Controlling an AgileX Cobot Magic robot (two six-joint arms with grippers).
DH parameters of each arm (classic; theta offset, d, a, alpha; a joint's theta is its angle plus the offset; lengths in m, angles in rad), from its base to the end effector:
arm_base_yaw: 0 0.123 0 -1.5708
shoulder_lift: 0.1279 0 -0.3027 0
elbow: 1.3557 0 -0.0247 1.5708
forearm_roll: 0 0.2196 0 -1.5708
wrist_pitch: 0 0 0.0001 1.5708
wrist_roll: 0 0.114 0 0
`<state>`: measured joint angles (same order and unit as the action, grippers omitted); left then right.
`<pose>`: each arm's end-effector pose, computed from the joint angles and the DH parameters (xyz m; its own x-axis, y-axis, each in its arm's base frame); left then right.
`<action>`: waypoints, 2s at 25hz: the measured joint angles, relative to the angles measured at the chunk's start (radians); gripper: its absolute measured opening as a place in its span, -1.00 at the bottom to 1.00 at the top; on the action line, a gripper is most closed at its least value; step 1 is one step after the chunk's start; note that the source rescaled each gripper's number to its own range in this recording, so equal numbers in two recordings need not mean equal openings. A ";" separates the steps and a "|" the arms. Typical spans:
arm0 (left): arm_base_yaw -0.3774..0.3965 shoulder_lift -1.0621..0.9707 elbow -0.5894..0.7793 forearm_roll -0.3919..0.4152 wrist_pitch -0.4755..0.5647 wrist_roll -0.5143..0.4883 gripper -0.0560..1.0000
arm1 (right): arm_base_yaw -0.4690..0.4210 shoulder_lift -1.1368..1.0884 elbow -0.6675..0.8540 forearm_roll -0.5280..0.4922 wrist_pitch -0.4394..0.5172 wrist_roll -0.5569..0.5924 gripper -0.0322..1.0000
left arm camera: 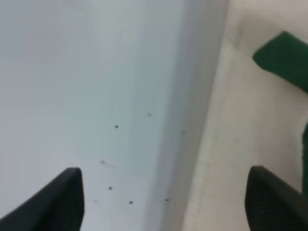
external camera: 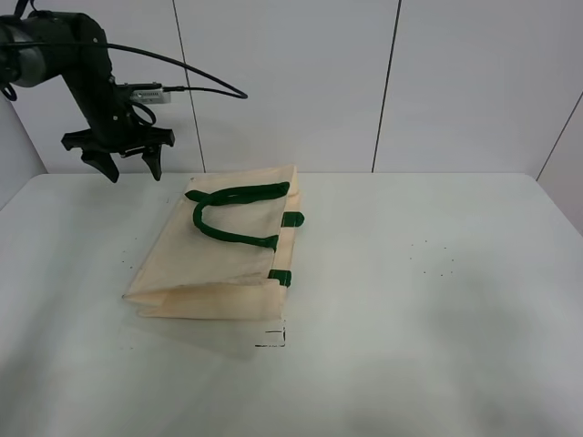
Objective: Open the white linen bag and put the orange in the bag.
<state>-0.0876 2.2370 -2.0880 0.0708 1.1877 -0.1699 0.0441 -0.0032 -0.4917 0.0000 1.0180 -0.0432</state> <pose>0.4714 -0.0339 0.2383 -0.9447 -0.0602 -0.3223 -0.0691 0.9975 0.0163 -0.0272 -0.0012 0.2538 -0.4195 -0.0617 -0.9056 -0.0623 0.9973 -0.0392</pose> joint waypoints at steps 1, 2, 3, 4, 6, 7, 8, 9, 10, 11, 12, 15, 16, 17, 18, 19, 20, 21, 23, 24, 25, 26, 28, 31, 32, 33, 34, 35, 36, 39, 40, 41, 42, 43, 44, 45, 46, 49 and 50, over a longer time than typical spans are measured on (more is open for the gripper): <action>0.002 -0.008 0.000 0.000 0.000 0.001 0.70 | 0.000 0.000 0.000 0.000 0.000 0.000 1.00; 0.002 -0.018 0.000 -0.001 0.000 0.001 0.70 | 0.000 0.000 0.000 0.000 0.000 0.000 1.00; 0.002 -0.033 0.003 -0.005 0.000 0.001 0.70 | 0.000 0.000 0.000 0.000 0.000 0.000 1.00; 0.002 -0.050 0.010 -0.008 0.000 0.001 0.70 | 0.000 0.000 0.000 0.000 0.000 0.000 1.00; 0.002 -0.098 0.048 -0.027 0.000 0.001 0.70 | 0.000 0.000 0.000 0.000 0.000 0.000 1.00; 0.002 -0.128 0.079 -0.031 0.000 0.002 0.70 | 0.000 0.000 0.000 0.000 0.000 0.000 1.00; 0.002 -0.162 0.112 -0.037 0.000 0.002 0.70 | 0.000 0.000 0.000 0.000 0.000 0.000 1.00; 0.000 -0.193 0.156 -0.041 0.000 0.002 0.70 | 0.000 0.000 0.000 0.000 0.000 0.000 1.00; -0.001 -0.237 0.214 -0.048 0.000 0.002 0.70 | 0.000 0.000 0.000 0.000 0.000 0.000 1.00; -0.001 -0.271 0.258 -0.054 0.000 0.002 0.70 | 0.000 0.000 0.000 0.000 0.000 0.000 1.00; -0.001 -0.306 0.304 -0.056 0.000 0.002 0.70 | 0.000 0.000 0.000 0.000 0.000 0.000 1.00; -0.002 -0.446 0.466 -0.060 0.000 0.002 0.70 | 0.000 0.000 0.000 0.000 0.000 0.000 1.00; -0.002 -0.489 0.525 -0.058 0.000 0.006 0.70 | 0.000 0.000 0.000 0.000 0.000 0.000 1.00; -0.002 -0.552 0.593 -0.056 0.000 0.010 0.70 | 0.000 0.000 0.000 0.000 0.000 0.000 1.00; -0.002 -0.599 0.642 -0.056 0.000 0.019 0.70 | 0.000 0.000 0.000 0.000 0.000 0.000 1.00; -0.002 -0.646 0.690 -0.056 0.000 0.027 0.70 | 0.000 0.000 0.000 0.000 0.000 0.000 1.00; -0.002 -0.705 0.747 -0.056 0.000 0.034 0.70 | 0.000 0.000 0.000 0.000 0.000 0.000 1.00; -0.002 -0.773 0.804 -0.056 0.000 0.044 0.70 | 0.000 0.000 0.000 0.000 0.000 0.000 1.00; -0.002 -0.884 0.905 -0.055 0.000 0.056 0.70 | 0.000 0.000 0.000 0.000 0.000 0.000 1.00; -0.002 -0.934 0.961 -0.054 0.000 0.059 0.70 | 0.000 0.000 0.000 0.000 0.000 0.000 1.00; -0.002 -0.994 1.018 -0.053 0.000 0.064 0.70 | 0.000 0.000 0.000 0.000 0.000 0.000 1.00; -0.002 -1.053 1.065 -0.052 -0.002 0.069 0.70 | 0.000 0.000 0.000 0.000 0.000 0.000 1.00; -0.002 -1.159 1.186 -0.052 -0.018 0.074 0.70 | 0.000 0.000 0.000 0.000 0.000 0.000 1.00; -0.002 -1.338 1.366 -0.052 -0.075 0.088 0.70 | 0.000 0.000 0.000 0.000 0.000 0.000 1.00; -0.002 -1.387 1.411 -0.052 -0.086 0.102 0.70 | 0.000 0.000 0.000 0.000 0.000 0.000 1.00; -0.002 -1.448 1.453 -0.052 -0.091 0.121 0.70 | 0.000 0.000 0.000 0.000 0.000 0.000 1.00; -0.002 -1.498 1.496 -0.052 -0.093 0.138 0.70 | 0.000 0.000 0.000 0.000 0.000 0.000 1.00; -0.002 -1.558 1.531 -0.053 -0.094 0.148 0.70 | 0.000 0.000 0.000 0.000 0.000 0.000 1.00; -0.002 -1.619 1.557 -0.058 -0.094 0.152 0.70 | 0.000 0.000 0.000 0.000 0.000 0.000 1.00; -0.002 -1.780 1.589 -0.090 -0.118 0.160 0.70 | 0.000 0.000 0.000 0.000 0.000 0.000 1.00; -0.002 -1.831 1.590 -0.096 -0.122 0.164 0.70 | 0.000 0.000 0.000 0.000 0.000 0.000 1.00; -0.002 -1.870 1.591 -0.099 -0.123 0.170 0.70 | 0.000 0.000 0.000 0.000 0.000 0.000 1.00; -0.002 -1.919 1.593 -0.102 -0.124 0.170 0.70 | 0.000 0.000 0.000 0.000 0.000 0.000 1.00; -0.002 -1.950 1.593 -0.102 -0.124 0.170 0.70 | 0.000 0.000 0.000 0.000 0.000 0.000 1.00; -0.002 -1.983 1.593 -0.102 -0.124 0.170 0.70 | 0.000 0.000 0.000 0.000 0.000 0.000 1.00; -0.002 -2.006 1.593 -0.102 -0.124 0.170 0.70 | 0.000 0.000 0.000 0.000 0.000 0.000 1.00; -0.002 -2.028 1.593 -0.102 -0.124 0.170 0.70 | 0.000 0.000 0.000 0.000 0.000 0.000 1.00; 0.001 -2.064 1.593 -0.102 -0.123 0.170 0.70 | 0.000 0.000 0.000 0.000 0.000 0.000 1.00; 0.010 -2.067 1.593 -0.102 -0.123 0.170 0.70 | 0.000 0.000 0.000 0.000 0.000 0.000 1.00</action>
<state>-0.0773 0.1702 -0.4948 -0.0308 1.0644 0.0000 0.0441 -0.0032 -0.4917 0.0000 1.0180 -0.0432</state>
